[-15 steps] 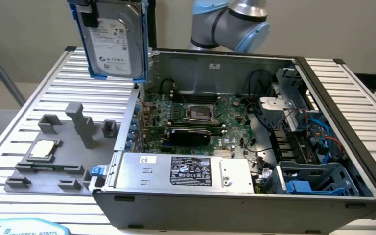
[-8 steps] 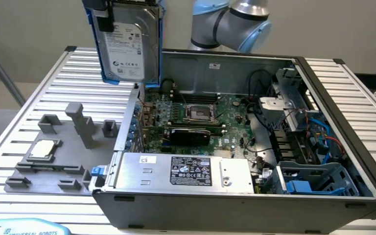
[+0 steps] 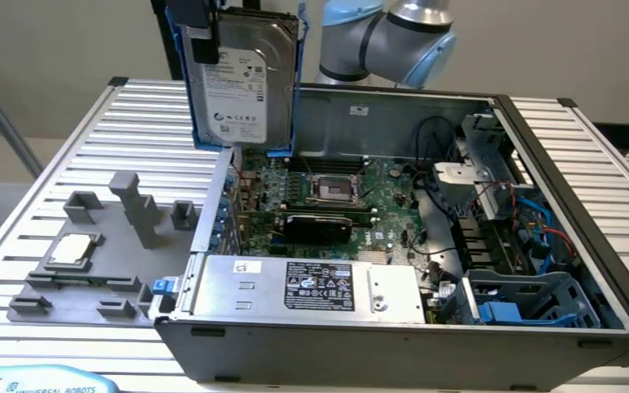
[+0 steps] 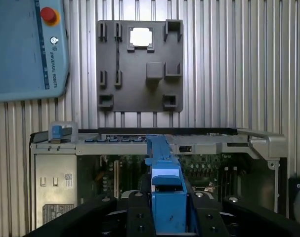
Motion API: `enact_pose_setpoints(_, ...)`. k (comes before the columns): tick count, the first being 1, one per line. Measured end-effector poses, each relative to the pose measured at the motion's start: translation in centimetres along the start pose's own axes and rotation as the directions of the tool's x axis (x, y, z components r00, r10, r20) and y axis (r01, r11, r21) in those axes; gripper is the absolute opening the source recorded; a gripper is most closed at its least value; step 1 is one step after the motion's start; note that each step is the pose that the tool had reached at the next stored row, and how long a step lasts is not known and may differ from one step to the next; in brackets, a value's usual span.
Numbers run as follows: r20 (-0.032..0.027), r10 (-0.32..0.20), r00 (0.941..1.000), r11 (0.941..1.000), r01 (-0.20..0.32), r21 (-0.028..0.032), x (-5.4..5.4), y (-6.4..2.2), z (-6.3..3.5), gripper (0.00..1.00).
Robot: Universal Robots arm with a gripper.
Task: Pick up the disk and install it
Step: 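Pick up the disk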
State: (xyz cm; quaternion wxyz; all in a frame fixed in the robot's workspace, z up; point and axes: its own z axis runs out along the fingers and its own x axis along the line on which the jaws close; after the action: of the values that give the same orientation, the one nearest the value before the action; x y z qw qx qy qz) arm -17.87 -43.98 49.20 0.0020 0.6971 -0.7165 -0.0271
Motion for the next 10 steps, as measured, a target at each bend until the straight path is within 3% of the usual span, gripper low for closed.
enact_pose_setpoints(10, 0.0034, 0.0, 1.0, 1.0, 0.0, 0.0033, 1.3, -4.17, -0.21, 0.33)
